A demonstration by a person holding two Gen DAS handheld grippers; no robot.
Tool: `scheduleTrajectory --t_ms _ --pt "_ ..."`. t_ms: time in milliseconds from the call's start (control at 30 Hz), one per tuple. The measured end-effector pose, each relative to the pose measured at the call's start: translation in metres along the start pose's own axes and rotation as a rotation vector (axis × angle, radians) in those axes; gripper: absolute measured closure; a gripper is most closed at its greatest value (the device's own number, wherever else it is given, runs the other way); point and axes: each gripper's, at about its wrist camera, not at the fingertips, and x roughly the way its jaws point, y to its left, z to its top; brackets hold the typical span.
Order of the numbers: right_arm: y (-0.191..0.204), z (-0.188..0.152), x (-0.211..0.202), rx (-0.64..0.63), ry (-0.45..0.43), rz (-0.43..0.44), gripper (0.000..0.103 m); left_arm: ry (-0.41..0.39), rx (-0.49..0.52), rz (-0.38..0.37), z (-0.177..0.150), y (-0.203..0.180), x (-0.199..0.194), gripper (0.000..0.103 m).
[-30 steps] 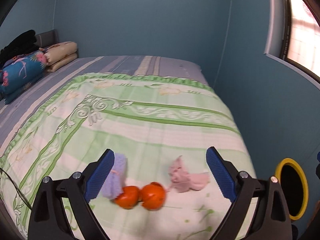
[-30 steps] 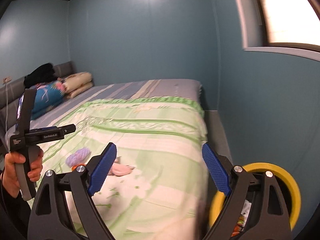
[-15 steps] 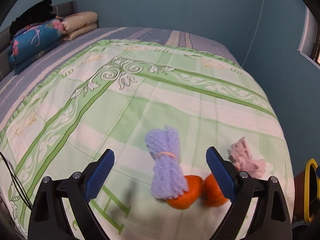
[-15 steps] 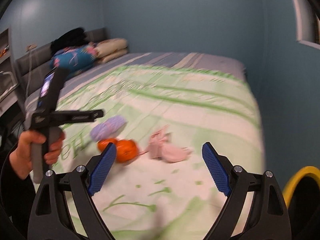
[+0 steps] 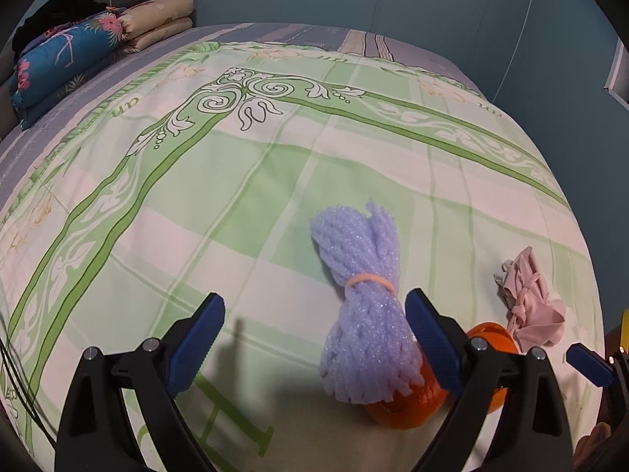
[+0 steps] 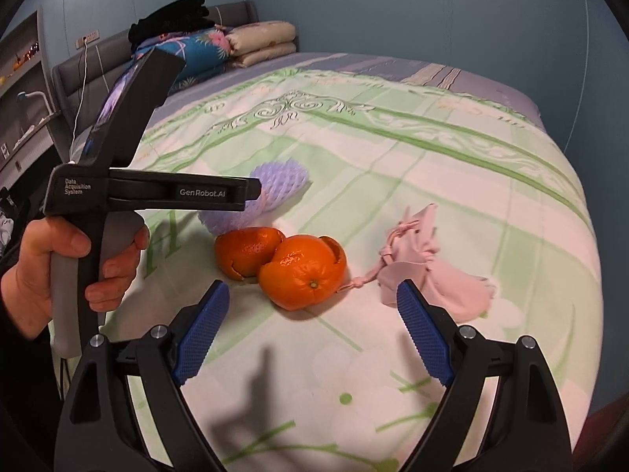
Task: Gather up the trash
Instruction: 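Grasp a purple foam net with the left tool while the right tool grasps an orange peel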
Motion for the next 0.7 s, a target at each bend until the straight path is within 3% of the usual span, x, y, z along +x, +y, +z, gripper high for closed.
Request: scheduleTrajectory --t_ms 167,333,567,633,700 --pt "0.001 0.005 0.017 -0.004 0.018 -0.005 0.023 0.022 -0.016 0.015 0.005 0.004 0.014 0.015" --pt "0.000 0.010 0.035 -0.009 0.052 0.010 0.033 0.062 -0.034 -0.002 0.007 0.007 0.029 0.025" --pt "0.002 0.013 0.053 0.002 0.085 0.040 0.051 0.071 -0.042 0.006 0.012 0.010 0.035 0.067" --pt "0.004 0.014 0.053 -0.011 0.084 0.021 0.059 0.070 -0.049 0.001 0.012 0.012 0.034 0.072" --pt "0.003 0.013 0.050 -0.010 0.080 0.018 0.062 0.066 -0.071 -0.022 0.014 0.016 0.031 0.077"
